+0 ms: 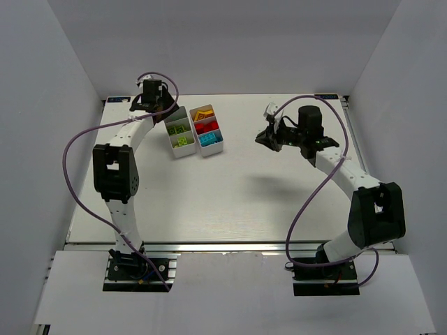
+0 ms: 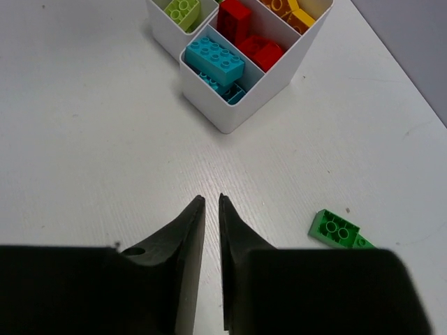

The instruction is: Sort the legos into containers by color

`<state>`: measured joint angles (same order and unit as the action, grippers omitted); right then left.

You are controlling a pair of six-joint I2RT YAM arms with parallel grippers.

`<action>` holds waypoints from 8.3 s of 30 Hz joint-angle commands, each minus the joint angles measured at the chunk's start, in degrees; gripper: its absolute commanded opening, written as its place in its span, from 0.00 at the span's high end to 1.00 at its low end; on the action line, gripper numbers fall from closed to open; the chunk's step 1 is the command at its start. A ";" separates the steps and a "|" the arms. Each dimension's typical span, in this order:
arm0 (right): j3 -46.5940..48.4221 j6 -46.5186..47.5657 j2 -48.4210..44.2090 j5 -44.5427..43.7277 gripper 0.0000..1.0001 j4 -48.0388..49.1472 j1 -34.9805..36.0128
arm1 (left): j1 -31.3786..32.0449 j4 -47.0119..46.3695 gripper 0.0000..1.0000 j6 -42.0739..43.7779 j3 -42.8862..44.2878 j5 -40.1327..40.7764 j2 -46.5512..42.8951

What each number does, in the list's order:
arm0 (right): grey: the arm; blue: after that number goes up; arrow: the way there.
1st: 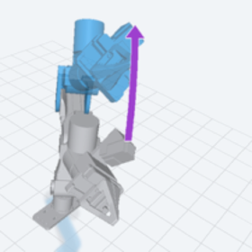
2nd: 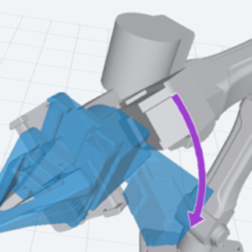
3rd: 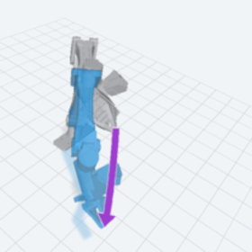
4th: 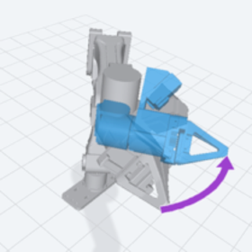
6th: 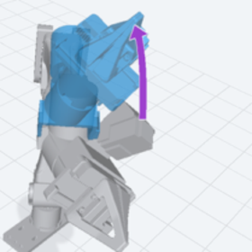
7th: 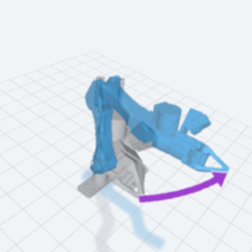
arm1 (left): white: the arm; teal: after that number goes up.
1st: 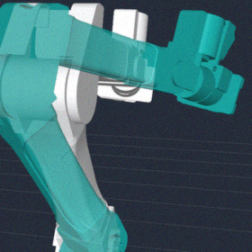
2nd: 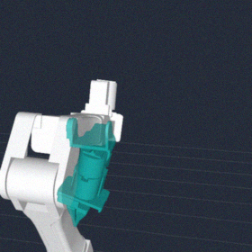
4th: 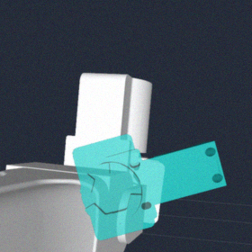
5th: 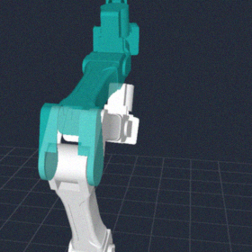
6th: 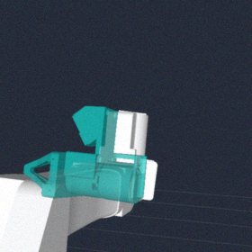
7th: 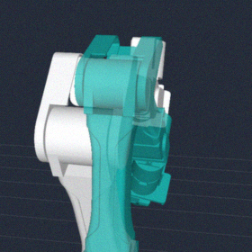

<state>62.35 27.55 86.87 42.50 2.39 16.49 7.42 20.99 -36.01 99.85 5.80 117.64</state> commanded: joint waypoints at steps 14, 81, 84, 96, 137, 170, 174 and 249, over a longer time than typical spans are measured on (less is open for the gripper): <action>19.29 -16.91 22.01 -38.89 0.41 -17.32 -6.64 | 0.75 -9.21 0.73 -0.03 -16.07 -5.71 -24.11; 4.27 38.73 1.19 21.31 1.00 -20.60 9.96 | 21.32 -49.21 0.32 -24.29 -57.84 -34.10 -38.02; 4.19 34.07 1.37 21.48 1.00 -16.47 10.49 | 22.81 -49.20 0.32 -23.85 -57.31 -33.84 -36.53; 4.36 27.47 1.28 22.19 1.00 -10.83 11.11 | 24.40 -46.39 0.37 -21.82 -54.59 -32.26 -34.24; 8.14 20.79 5.15 10.14 1.00 -14.53 1.62 | 5.50 5.90 0.92 14.47 -1.17 5.70 -11.75; 15.85 20.10 14.09 -3.83 0.34 -15.28 -1.81 | 5.32 9.50 0.42 13.16 9.05 7.12 -3.20; 24.57 46.25 21.57 -2.52 0.32 -30.41 -4.35 | 5.32 6.71 0.42 12.98 1.24 5.54 -10.84; 21.85 34.60 18.69 6.46 0.90 -36.15 9.08 | 24.22 -35.32 0.23 -20.77 -48.17 -25.32 -28.09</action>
<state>84.79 68.75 108.73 48.45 -38.59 24.77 30.72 -12.34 -55.57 49.98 -18.72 89.54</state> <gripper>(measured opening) 0.435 0.769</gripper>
